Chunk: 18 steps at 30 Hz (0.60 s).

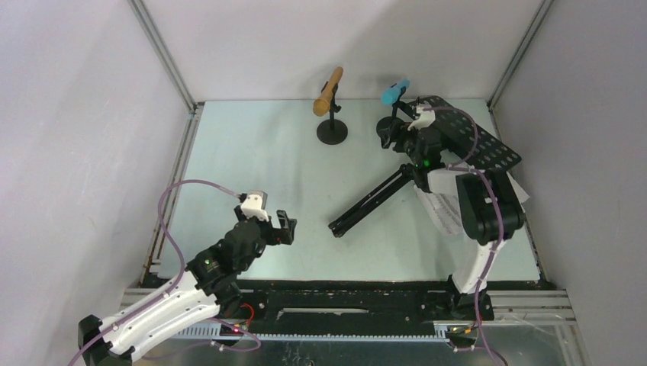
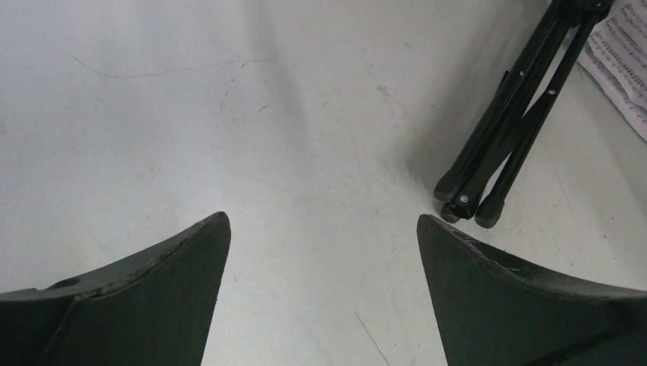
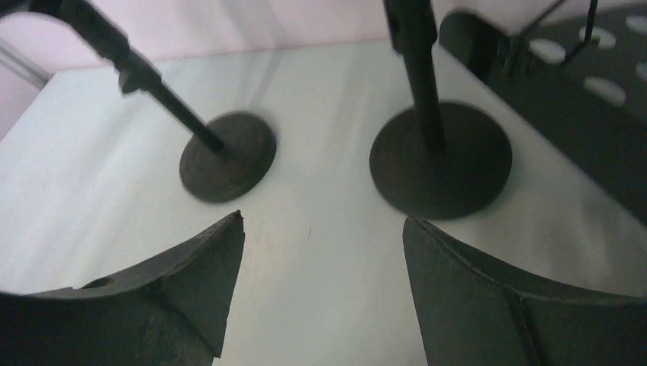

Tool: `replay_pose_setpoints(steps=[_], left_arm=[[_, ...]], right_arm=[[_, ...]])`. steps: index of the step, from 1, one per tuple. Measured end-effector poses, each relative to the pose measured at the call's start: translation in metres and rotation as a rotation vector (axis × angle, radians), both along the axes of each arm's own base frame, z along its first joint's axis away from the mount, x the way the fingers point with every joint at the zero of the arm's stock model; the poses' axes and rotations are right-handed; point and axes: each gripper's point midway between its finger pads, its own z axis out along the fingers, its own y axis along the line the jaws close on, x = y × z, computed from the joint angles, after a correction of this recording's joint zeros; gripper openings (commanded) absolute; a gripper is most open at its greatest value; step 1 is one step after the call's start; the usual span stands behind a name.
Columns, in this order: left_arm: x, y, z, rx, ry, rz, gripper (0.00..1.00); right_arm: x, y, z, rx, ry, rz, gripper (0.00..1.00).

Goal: Pack up the instrument practice props

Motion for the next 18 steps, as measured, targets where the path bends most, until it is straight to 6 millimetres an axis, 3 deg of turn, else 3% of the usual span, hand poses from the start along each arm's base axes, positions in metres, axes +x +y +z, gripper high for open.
replay_pose_setpoints(steps=[9, 18], left_arm=[[0.001, 0.0, 0.002, 0.004, -0.013, -0.006, 1.0], [0.002, -0.001, 0.0, 0.01, -0.007, -0.006, 1.0]], right_arm=[[0.075, -0.003, 0.032, 0.014, -0.13, -0.031, 0.83], [0.11, -0.015, 0.006, -0.002, -0.074, -0.063, 0.8]])
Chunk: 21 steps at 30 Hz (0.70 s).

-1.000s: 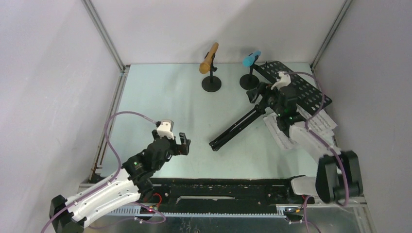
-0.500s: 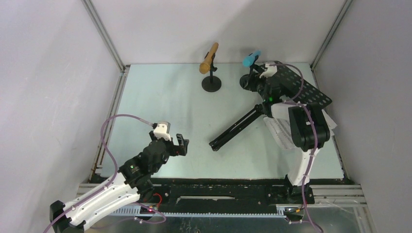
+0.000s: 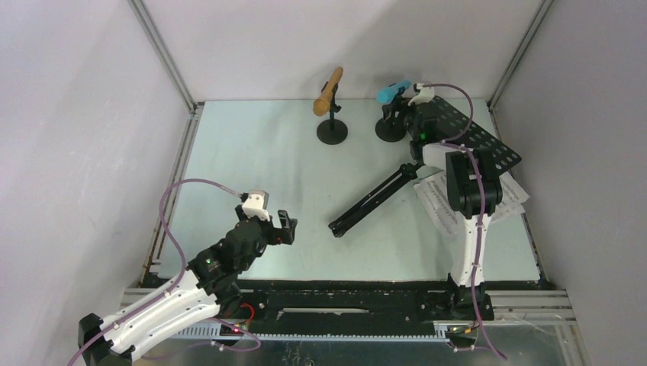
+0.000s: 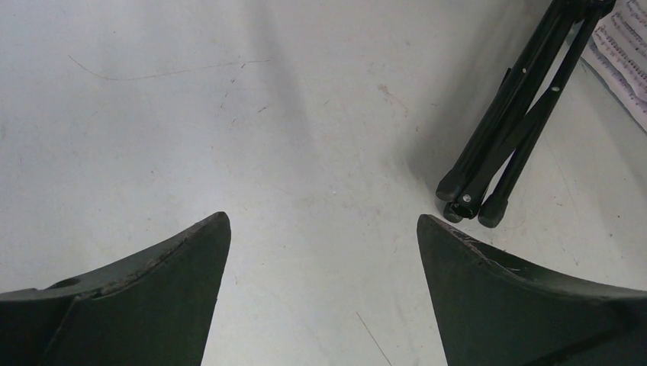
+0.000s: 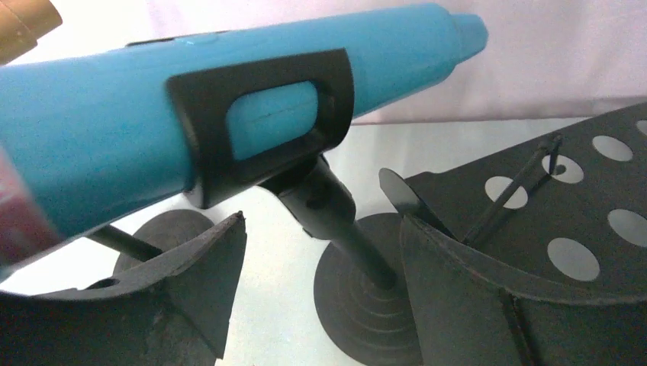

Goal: Pack up the instrument practice props

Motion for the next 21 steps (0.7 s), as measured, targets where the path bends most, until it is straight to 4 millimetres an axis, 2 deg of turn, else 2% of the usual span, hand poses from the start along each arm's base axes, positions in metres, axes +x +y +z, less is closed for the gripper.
replay_pose_setpoints(steps=[3, 12, 17, 21], left_arm=[[0.0, 0.0, 0.0, 0.001, 0.001, 0.0, 1.0], [0.0, 0.0, -0.002, 0.013, 0.003, -0.003, 1.0], [0.0, 0.0, -0.003, 0.016, 0.006, -0.003, 1.0], [0.0, 0.0, -0.003, 0.018, 0.007, -0.003, 1.0]], right_arm=[[0.008, 0.004, -0.003, 0.001, 0.01, 0.014, 0.77], [0.035, 0.014, 0.006, 0.01, -0.013, 0.029, 0.65], [0.045, 0.023, 0.006, 0.024, -0.018, 0.059, 0.43], [0.048, 0.027, 0.007, 0.009, -0.04, 0.075, 0.21]])
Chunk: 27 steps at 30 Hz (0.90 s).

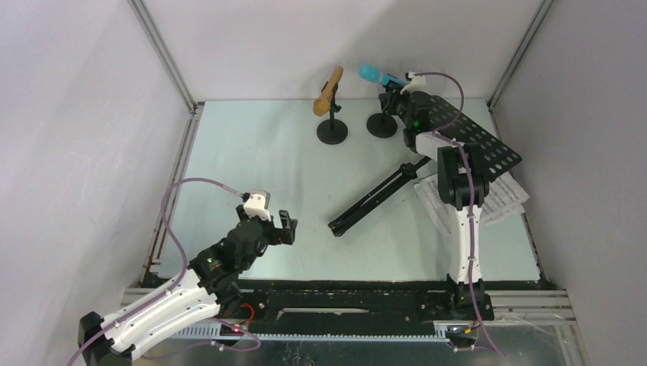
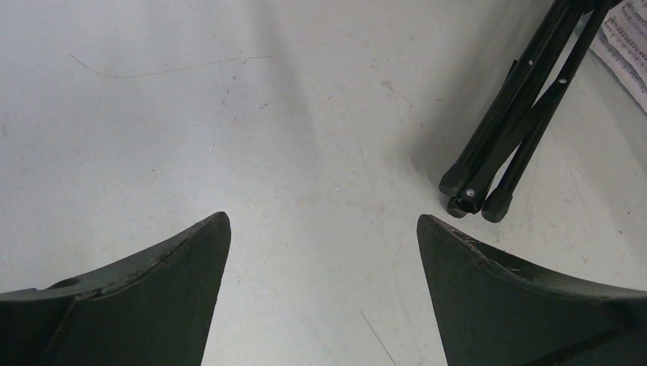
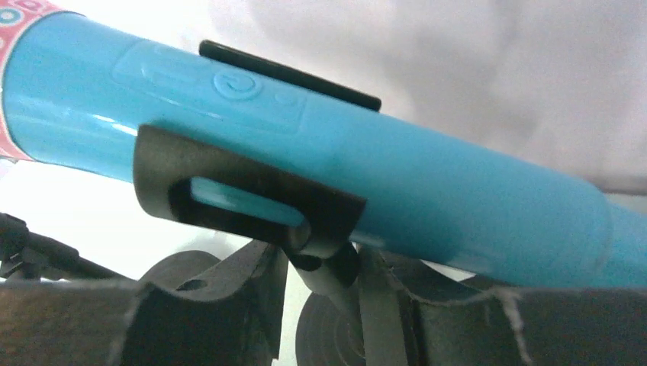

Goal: Pack up the instrument practice props

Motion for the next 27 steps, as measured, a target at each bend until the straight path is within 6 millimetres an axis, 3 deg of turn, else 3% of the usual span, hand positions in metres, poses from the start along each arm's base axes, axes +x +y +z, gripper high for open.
replay_pose_setpoints(steps=[3, 9, 15, 20, 27], left_arm=[[0.0, 0.0, -0.001, 0.004, 0.003, 0.0, 1.0], [0.0, 0.0, -0.002, 0.006, 0.005, 0.0, 1.0], [0.0, 0.0, 0.0, 0.001, 0.0, 0.0, 1.0], [0.001, 0.002, 0.009, -0.019, -0.032, 0.005, 1.0], [0.001, 0.009, 0.03, -0.036, -0.079, 0.024, 1.0]], right_arm=[[-0.001, 0.004, 0.003, 0.006, -0.016, 0.033, 0.0], [-0.011, 0.012, 0.0, -0.005, -0.076, 0.079, 0.0], [-0.042, 0.035, 0.003, -0.019, -0.113, 0.15, 0.0], [-0.09, 0.087, 0.025, -0.019, -0.121, 0.284, 0.0], [-0.192, 0.15, 0.105, -0.053, -0.277, 0.446, 0.0]])
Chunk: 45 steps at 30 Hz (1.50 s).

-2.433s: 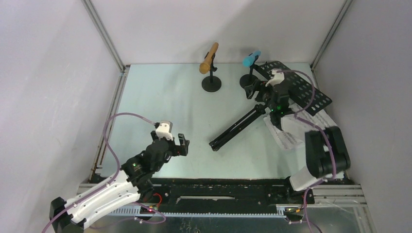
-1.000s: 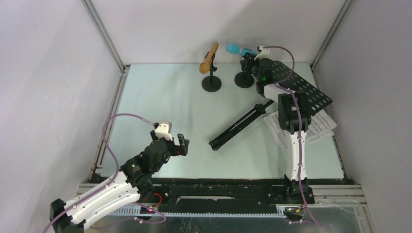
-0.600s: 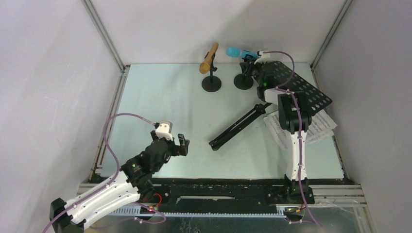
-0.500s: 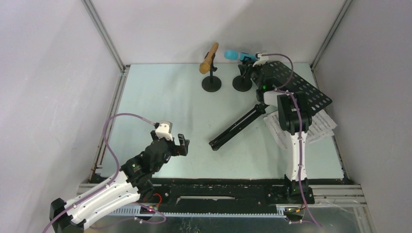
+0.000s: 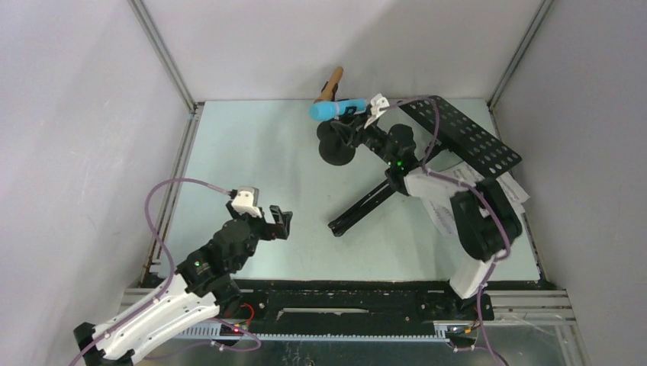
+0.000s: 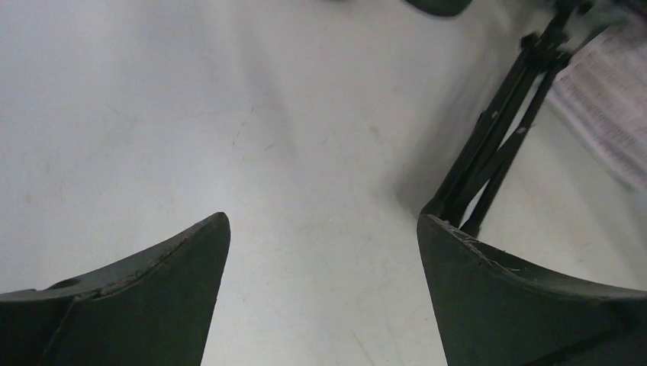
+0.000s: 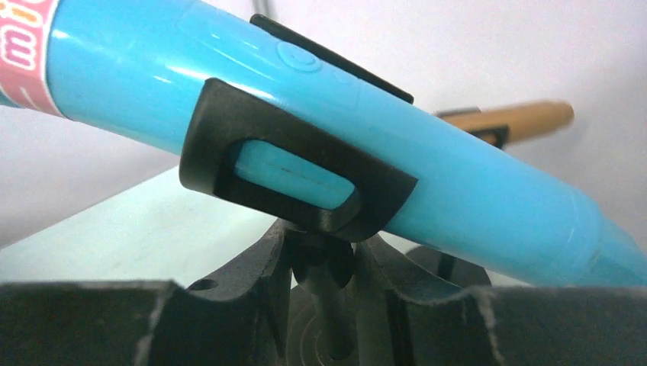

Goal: Pack up the instrument practice props

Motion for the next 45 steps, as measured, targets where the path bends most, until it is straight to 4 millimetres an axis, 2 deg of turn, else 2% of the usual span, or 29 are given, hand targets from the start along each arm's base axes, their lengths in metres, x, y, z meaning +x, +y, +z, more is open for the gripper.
replay_pose_setpoints(steps=[2, 6, 9, 12, 14, 18, 23, 26, 29, 32, 35, 40, 45], left_arm=[[0.0, 0.0, 0.019, -0.024, -0.02, 0.001, 1.0], [-0.002, 0.003, 0.072, -0.111, -0.084, 0.006, 1.0], [-0.007, 0.009, 0.101, -0.167, -0.118, 0.014, 1.0], [-0.013, 0.016, 0.119, -0.196, -0.132, 0.016, 1.0], [-0.018, 0.02, 0.129, -0.201, -0.132, 0.013, 1.0], [-0.03, 0.019, 0.155, -0.221, -0.137, -0.048, 1.0], [-0.047, -0.006, 0.191, -0.239, -0.132, -0.226, 1.0], [-0.05, -0.028, 0.192, -0.217, -0.092, -0.326, 1.0], [-0.051, -0.055, 0.177, -0.174, -0.008, -0.418, 1.0], [-0.061, -0.083, 0.157, -0.117, 0.072, -0.513, 1.0], [-0.075, -0.107, 0.138, -0.058, 0.139, -0.607, 1.0], [-0.083, -0.124, 0.116, -0.002, 0.219, -0.667, 1.0], [-0.092, -0.138, 0.109, 0.011, 0.26, -0.728, 1.0]], right_arm=[[-0.033, 0.009, 0.024, 0.0, -0.064, 0.033, 0.0], [-0.086, 0.008, 0.053, -0.023, -0.153, 0.029, 0.0], [-0.123, 0.002, 0.064, -0.054, -0.197, 0.008, 0.0], [-0.159, -0.012, 0.065, -0.078, -0.213, -0.023, 0.0], [-0.182, -0.022, 0.06, -0.092, -0.21, -0.037, 0.0], [-0.223, -0.041, 0.035, -0.132, -0.185, -0.052, 0.0], [-0.263, -0.05, -0.021, -0.238, -0.138, -0.001, 0.0], [-0.277, -0.055, -0.055, -0.31, -0.111, 0.019, 0.0], [-0.284, -0.062, -0.081, -0.388, -0.094, 0.022, 0.0], [-0.287, -0.064, -0.088, -0.43, -0.108, 0.024, 0.0], [-0.289, -0.064, -0.086, -0.443, -0.136, 0.024, 0.0], [-0.29, -0.064, -0.084, -0.457, -0.159, 0.029, 0.0], [-0.292, -0.063, -0.094, -0.485, -0.16, 0.048, 0.0]])
